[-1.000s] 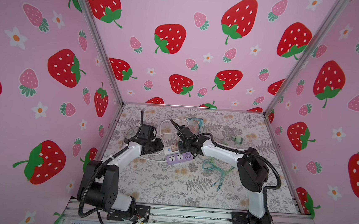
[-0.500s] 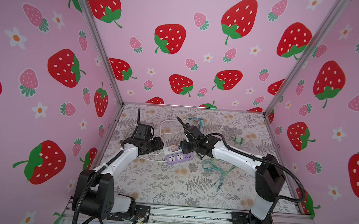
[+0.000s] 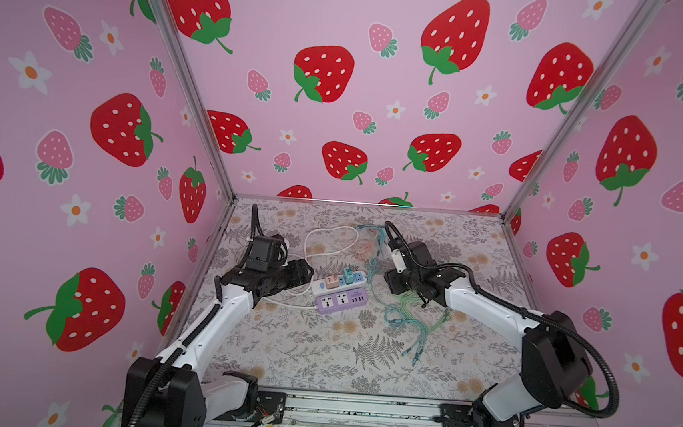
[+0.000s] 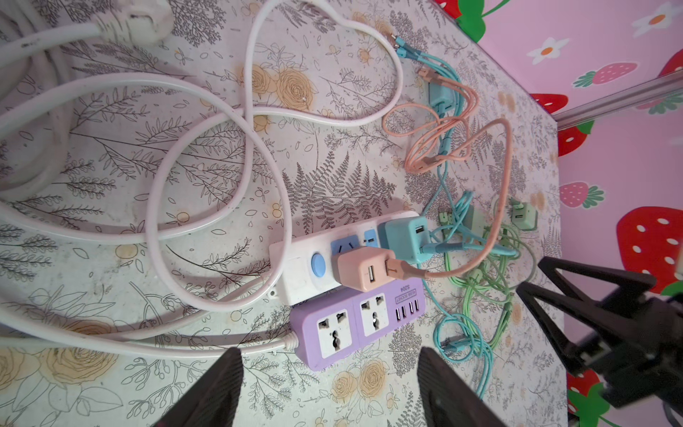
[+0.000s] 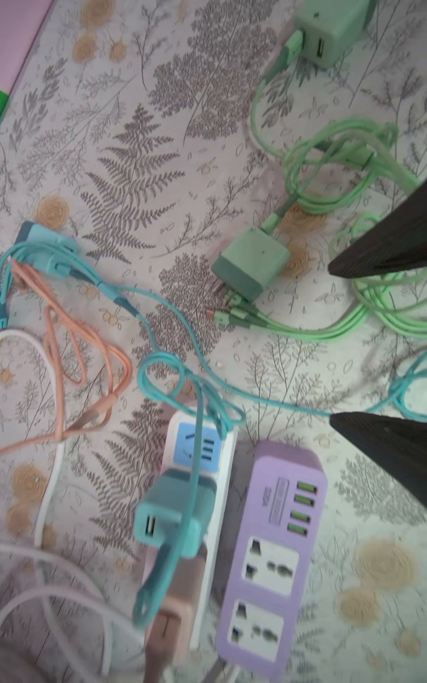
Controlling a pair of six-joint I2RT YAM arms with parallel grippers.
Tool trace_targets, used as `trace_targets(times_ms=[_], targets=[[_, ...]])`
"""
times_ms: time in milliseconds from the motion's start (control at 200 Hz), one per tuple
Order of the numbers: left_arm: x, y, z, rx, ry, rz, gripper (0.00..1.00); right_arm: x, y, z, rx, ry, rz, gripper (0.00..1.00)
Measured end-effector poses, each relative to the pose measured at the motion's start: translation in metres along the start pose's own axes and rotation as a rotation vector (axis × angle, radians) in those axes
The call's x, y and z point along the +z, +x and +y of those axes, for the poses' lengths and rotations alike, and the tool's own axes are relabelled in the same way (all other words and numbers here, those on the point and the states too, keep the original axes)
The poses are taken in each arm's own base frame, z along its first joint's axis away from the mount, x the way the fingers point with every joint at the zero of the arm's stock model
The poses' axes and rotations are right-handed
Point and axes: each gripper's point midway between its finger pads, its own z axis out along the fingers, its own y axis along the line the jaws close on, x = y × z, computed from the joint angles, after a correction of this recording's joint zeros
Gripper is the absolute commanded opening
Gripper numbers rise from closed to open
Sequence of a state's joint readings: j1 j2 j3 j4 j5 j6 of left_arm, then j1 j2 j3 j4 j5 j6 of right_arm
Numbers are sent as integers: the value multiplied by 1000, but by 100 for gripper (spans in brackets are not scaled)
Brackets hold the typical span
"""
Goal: Insert the plug
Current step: 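Lower the open right gripper onto the light-green charger and close on it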
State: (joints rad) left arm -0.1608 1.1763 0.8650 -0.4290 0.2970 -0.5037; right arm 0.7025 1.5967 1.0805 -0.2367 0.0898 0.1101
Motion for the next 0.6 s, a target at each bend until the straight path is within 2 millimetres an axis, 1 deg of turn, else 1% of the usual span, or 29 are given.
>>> trace_targets(times_ms=[110, 175, 305, 430, 600], targets=[[-7, -2, -4, 7, 12, -16, 81, 14, -2, -19, -79, 36, -9, 61], [-10, 0, -4, 10, 13, -18, 82, 25, 2, -29, -117, 48, 5, 61], [-16, 5, -3, 14, 6, -7, 82, 42, 9, -43, -208, 50, 48, 61], [-25, 6, -6, 21, 12, -17, 82, 57, 6, -51, -282, 33, 70, 59], [-35, 11, -6, 34, 12, -20, 82, 67, 1, -55, -347, -2, 70, 59]])
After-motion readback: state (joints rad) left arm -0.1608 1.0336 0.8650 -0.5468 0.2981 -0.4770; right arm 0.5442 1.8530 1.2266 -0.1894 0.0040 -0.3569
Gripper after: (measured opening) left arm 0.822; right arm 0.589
